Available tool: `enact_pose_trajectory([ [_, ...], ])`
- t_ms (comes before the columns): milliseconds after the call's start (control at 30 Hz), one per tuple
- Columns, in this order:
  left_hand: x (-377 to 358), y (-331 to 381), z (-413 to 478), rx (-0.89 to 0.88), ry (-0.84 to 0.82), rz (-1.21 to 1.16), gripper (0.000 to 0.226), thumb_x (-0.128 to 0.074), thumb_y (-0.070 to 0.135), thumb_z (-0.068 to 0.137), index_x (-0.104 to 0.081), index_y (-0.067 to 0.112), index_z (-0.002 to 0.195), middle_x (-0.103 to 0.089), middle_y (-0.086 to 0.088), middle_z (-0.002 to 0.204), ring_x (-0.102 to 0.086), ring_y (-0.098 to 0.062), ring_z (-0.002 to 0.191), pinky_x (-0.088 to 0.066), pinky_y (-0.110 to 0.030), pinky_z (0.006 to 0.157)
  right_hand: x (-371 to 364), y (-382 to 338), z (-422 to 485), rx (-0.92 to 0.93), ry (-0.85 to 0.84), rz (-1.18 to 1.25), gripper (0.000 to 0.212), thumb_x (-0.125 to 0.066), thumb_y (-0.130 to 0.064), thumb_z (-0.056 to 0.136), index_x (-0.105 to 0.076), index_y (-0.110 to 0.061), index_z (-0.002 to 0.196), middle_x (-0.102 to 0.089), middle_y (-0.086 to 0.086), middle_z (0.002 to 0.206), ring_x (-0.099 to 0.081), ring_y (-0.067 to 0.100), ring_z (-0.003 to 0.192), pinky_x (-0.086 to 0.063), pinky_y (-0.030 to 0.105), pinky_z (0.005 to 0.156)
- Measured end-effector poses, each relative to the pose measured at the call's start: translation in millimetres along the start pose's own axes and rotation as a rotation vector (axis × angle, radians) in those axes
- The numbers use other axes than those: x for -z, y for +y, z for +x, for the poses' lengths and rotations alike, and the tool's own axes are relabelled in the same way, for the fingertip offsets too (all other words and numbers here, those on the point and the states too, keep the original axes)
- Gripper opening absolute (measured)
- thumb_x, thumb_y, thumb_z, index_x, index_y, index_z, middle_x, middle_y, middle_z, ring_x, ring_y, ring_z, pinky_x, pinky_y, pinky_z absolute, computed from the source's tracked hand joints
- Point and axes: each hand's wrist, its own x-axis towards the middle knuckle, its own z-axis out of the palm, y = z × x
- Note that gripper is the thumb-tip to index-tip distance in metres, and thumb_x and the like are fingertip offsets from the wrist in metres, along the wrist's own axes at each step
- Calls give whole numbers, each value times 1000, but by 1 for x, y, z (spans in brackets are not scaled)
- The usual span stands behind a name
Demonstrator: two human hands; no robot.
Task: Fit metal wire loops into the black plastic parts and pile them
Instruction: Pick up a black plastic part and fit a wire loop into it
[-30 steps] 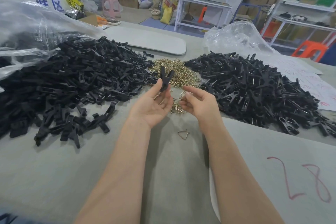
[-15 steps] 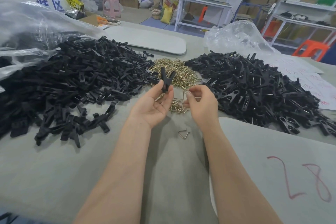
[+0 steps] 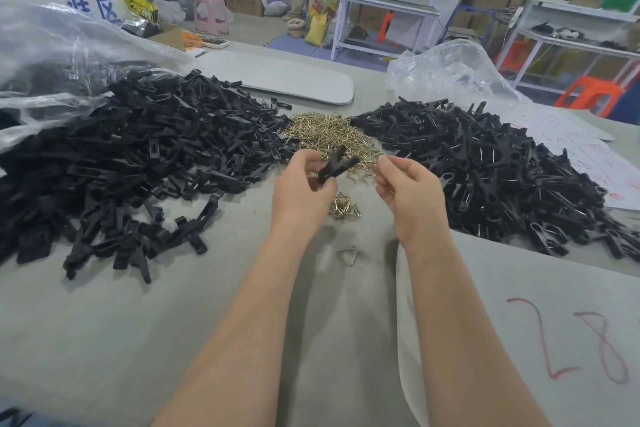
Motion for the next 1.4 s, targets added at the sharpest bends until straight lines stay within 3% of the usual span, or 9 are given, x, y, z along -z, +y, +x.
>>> enact_pose_trajectory([
  [167,-4,-1,-4,-140,-37,201,27,-64,5,80,-58,25,98,-62,5,102,-60,-15,94,-49,-35,86,-1,-2,-1,-8,-2,-2,3,-67,-10,86,-65,-10,84,-66,0,73,-60,6,66,-52,18,68],
  [367,-4,-1,-5,-292,-56,323,19,-67,13,84,-63,18,102,-52,15,96,-57,-13,90,-44,-26,80,0,-1,-2,66,8,-251,8,-71,-14,83,-68,-9,77,-62,5,69,-50,9,60,-45,23,67],
  [833,-3,3,-6,-378,-109,403,18,-66,12,84,-65,19,100,-50,15,92,-48,-11,83,-45,-32,80,2,3,-1,210,51,-569,12,-71,-21,81,-68,-17,71,-59,-8,59,-52,6,60,-40,23,66],
  [933,-1,2,-6,-354,-142,378,18,-68,13,83,-66,19,99,-54,12,92,-56,-15,89,-46,-33,83,3,0,-2,122,-44,-499,10,-71,-17,82,-69,-11,74,-57,-5,60,-49,6,57,-40,19,62],
  [1033,4,6,-6,-281,-249,205,18,-73,12,80,-66,19,95,-64,6,94,-62,-14,88,-50,-33,88,13,-8,0,-230,-289,-97,12,-71,-21,79,-62,-13,76,-58,0,69,-52,7,58,-46,19,60],
  [1133,9,12,-8,-278,-321,55,23,-75,9,77,-66,25,91,-68,7,93,-63,-8,90,-47,-19,90,23,-6,-1,-497,-540,178,39,-67,-35,71,-59,-10,100,-61,5,82,-60,14,68,-53,26,64],
  [1233,14,17,-11,-342,-347,80,29,-76,13,77,-64,38,87,-65,23,90,-55,3,93,-36,-6,85,21,1,-4,-555,-709,188,49,-57,-45,75,-59,-9,108,-67,7,88,-70,23,79,-58,34,73],
  [1333,14,19,-12,-395,-378,103,20,-76,11,76,-70,20,93,-62,16,101,-54,-1,100,-36,-9,91,16,4,-7,-528,-721,148,45,-54,-46,74,-64,-9,98,-72,6,76,-72,19,76,-59,31,68],
  [1400,15,20,-11,-394,-394,89,22,-76,10,76,-68,20,94,-60,13,102,-54,2,98,-36,-7,88,15,6,-7,-468,-708,142,41,-55,-42,73,-64,-10,96,-70,3,71,-72,16,73,-58,28,66],
])
